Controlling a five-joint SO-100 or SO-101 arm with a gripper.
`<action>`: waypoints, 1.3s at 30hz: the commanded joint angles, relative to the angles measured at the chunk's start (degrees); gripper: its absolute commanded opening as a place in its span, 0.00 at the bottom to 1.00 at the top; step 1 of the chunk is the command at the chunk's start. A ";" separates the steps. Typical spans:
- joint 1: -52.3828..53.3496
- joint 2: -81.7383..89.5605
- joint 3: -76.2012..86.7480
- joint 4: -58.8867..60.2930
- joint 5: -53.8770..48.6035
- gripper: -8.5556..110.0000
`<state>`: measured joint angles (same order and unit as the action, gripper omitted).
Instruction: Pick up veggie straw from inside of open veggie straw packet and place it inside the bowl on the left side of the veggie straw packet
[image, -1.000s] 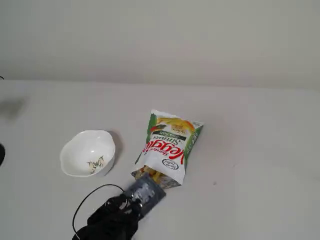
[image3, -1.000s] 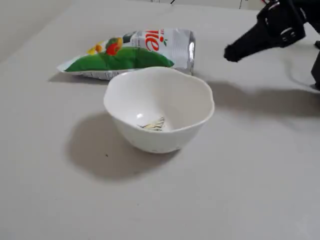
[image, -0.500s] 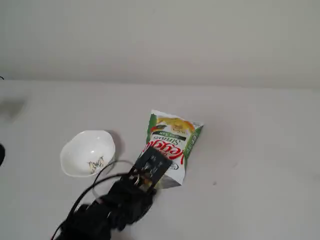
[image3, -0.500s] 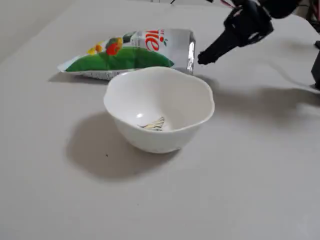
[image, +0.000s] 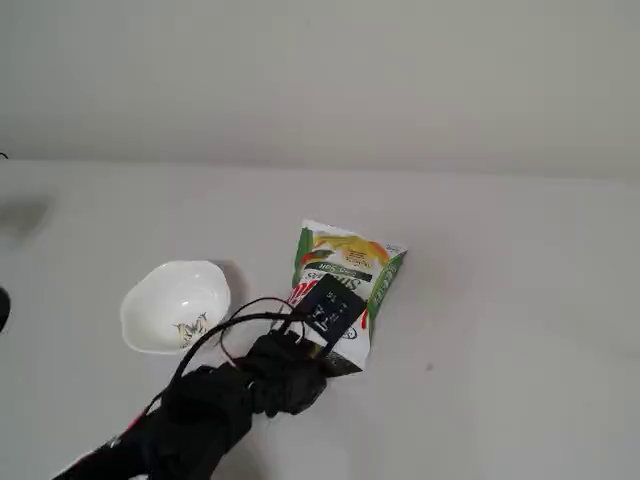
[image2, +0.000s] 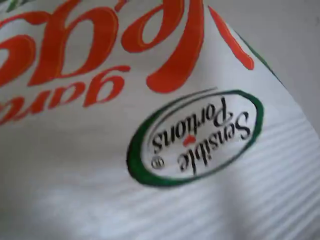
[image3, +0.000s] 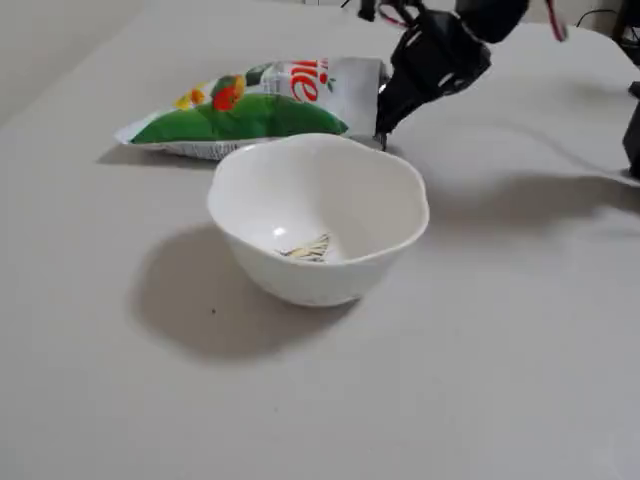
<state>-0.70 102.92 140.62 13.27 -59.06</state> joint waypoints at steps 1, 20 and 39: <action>0.62 -1.93 -5.89 -1.58 -0.18 0.17; -0.62 2.02 -7.12 9.76 -0.62 0.07; -25.14 35.16 -10.20 49.39 1.76 0.07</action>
<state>-16.52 131.75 136.41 60.29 -61.61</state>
